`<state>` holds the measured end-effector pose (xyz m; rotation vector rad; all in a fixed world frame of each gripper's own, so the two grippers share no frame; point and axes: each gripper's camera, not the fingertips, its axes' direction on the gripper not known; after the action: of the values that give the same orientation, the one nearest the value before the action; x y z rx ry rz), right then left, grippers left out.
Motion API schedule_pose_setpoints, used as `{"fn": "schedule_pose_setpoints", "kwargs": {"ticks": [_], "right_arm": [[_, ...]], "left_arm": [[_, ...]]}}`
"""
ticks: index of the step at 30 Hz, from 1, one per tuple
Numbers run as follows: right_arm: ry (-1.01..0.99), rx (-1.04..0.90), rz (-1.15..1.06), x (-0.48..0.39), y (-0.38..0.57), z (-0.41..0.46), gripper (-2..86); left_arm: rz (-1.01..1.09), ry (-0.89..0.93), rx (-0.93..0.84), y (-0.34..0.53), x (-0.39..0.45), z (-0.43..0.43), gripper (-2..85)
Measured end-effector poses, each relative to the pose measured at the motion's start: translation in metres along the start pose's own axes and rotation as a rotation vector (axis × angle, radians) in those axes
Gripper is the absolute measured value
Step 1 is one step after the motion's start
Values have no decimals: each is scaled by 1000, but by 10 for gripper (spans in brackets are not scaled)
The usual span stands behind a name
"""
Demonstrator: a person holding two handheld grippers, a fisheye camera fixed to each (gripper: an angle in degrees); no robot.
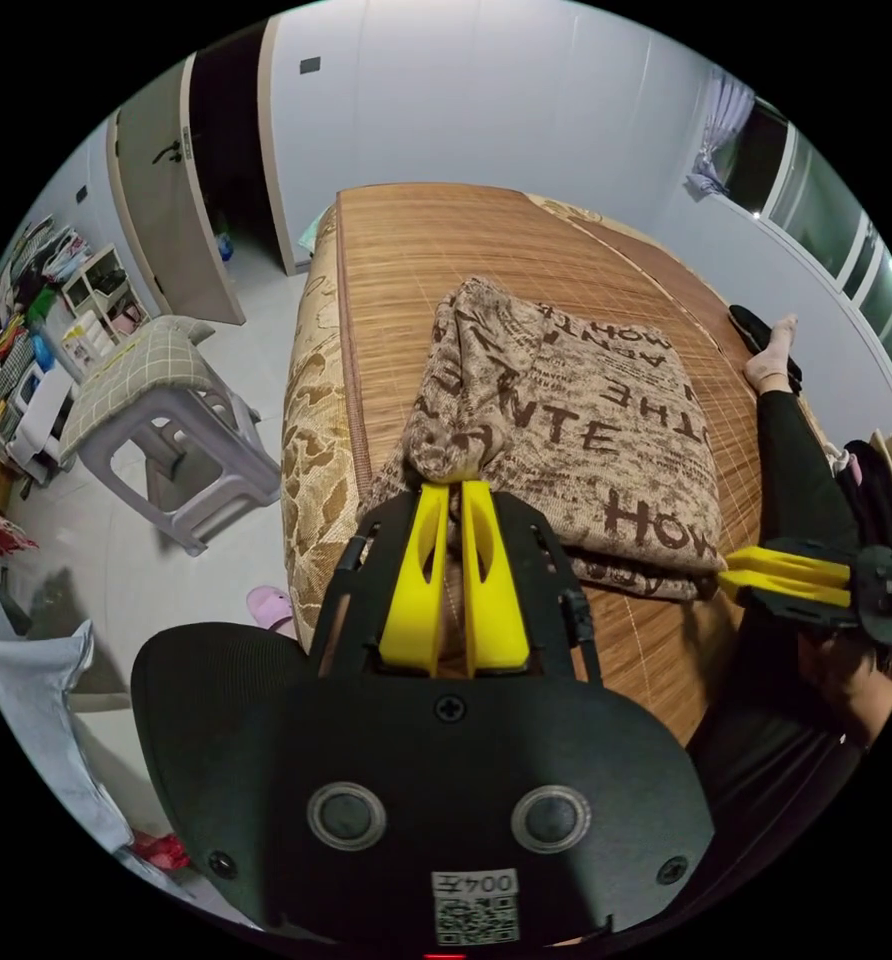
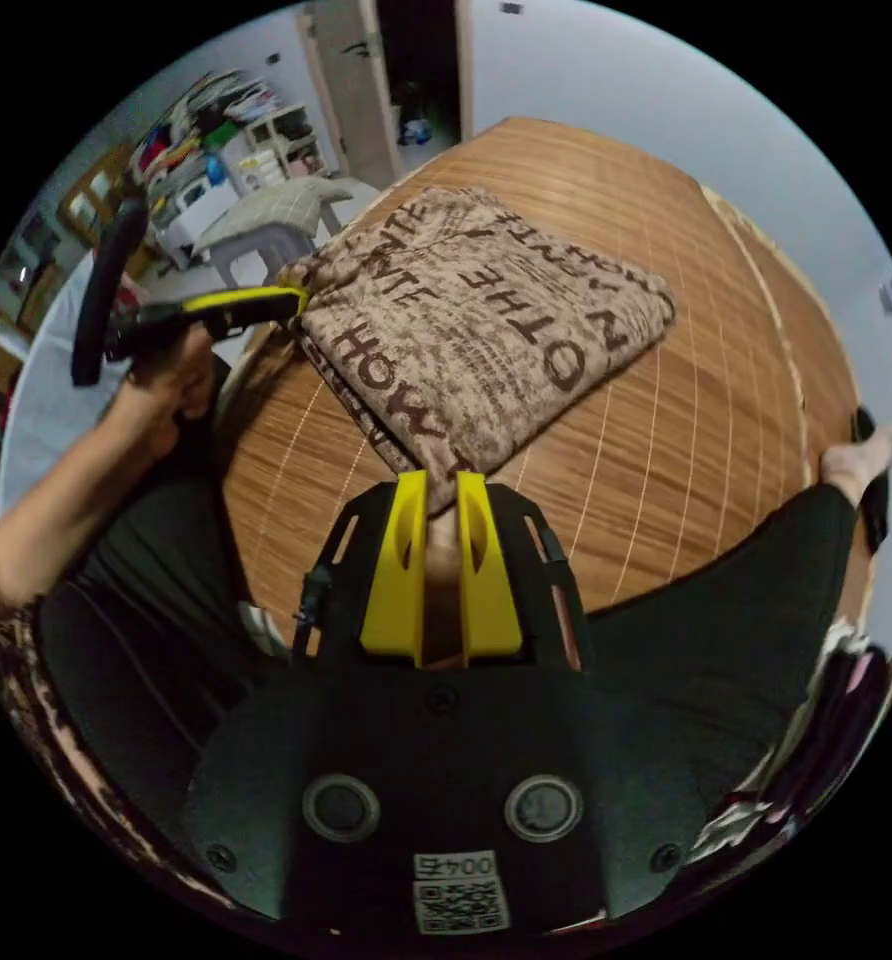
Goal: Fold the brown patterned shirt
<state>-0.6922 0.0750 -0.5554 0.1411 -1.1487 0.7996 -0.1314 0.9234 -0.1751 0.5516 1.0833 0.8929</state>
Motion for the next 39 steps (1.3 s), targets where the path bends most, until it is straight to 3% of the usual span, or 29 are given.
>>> {"fn": "schedule_pose_setpoints", "kwargs": {"ticks": [7,12,14,19,28,33,35,39], "right_arm": [[-394,-35,359,90,14,27,124],[-340,-71,271,93,2,36,93],[-221,-51,206,85,-3,33,43],[-13,-81,78,75,-8,28,34],[-141,-215,86,120,-4,40,55],[-176,-92,167,163,12,9,67],[-186,60,174,177,14,-5,66],[-195,201,115,178,5,-8,63]], "left_arm": [[7,-12,-4,2,5,0,36],[5,-15,15,4,6,-4,35],[3,-23,33,5,7,-7,34],[-9,-25,22,7,6,-12,31],[-157,143,-23,2,-24,-21,16],[-233,46,121,3,-45,-65,7],[-153,83,238,-9,-28,-76,6],[76,65,265,-44,34,-55,6]]}}
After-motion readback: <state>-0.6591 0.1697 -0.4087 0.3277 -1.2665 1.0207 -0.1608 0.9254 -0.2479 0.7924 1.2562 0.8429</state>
